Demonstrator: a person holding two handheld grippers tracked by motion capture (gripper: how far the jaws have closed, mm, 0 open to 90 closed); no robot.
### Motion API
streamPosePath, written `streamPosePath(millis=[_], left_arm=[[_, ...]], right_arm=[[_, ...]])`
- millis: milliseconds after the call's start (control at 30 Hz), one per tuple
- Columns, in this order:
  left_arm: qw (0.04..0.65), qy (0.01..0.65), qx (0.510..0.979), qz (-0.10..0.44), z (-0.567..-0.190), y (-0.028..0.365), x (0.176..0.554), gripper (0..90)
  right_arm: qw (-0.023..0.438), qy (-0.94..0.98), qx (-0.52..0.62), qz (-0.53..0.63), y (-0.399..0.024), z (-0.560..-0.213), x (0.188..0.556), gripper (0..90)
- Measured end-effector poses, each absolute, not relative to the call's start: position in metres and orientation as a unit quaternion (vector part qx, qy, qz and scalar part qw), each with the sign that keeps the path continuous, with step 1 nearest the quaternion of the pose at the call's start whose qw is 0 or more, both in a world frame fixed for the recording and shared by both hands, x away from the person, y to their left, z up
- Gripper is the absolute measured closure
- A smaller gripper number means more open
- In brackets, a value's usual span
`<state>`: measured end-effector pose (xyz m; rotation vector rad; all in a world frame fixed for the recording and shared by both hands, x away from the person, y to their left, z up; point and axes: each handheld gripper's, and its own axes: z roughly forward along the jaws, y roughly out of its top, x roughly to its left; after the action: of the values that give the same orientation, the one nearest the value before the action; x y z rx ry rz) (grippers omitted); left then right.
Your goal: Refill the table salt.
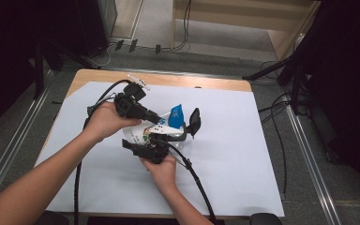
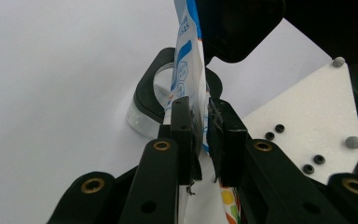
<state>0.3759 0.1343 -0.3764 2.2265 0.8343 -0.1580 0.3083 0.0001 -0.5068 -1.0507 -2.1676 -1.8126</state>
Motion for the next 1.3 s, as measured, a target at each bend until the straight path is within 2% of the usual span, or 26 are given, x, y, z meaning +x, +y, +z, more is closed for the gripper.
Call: streamPosePath(millis=[200, 667, 1300], left_arm=[[0.372, 0.325, 0.867, -0.063, -0.3744, 0.1379, 0.3750, 89.0], [0.359, 0.321, 0.875, -0.046, -0.3711, 0.1306, 0.3745, 90.0], [0.363, 0.324, 0.873, -0.042, -0.3681, 0.1358, 0.3731, 89.9]], right_arm=[[0.070, -0.715, -0.347, -0.603, -0.0002, -0.5075, 0.3084, 59.6], [0.058, -0.721, -0.342, -0.600, -0.0001, -0.5058, 0.3081, 54.5], [0.066, -0.718, -0.344, -0.602, 0.0038, -0.5025, 0.3103, 58.6]])
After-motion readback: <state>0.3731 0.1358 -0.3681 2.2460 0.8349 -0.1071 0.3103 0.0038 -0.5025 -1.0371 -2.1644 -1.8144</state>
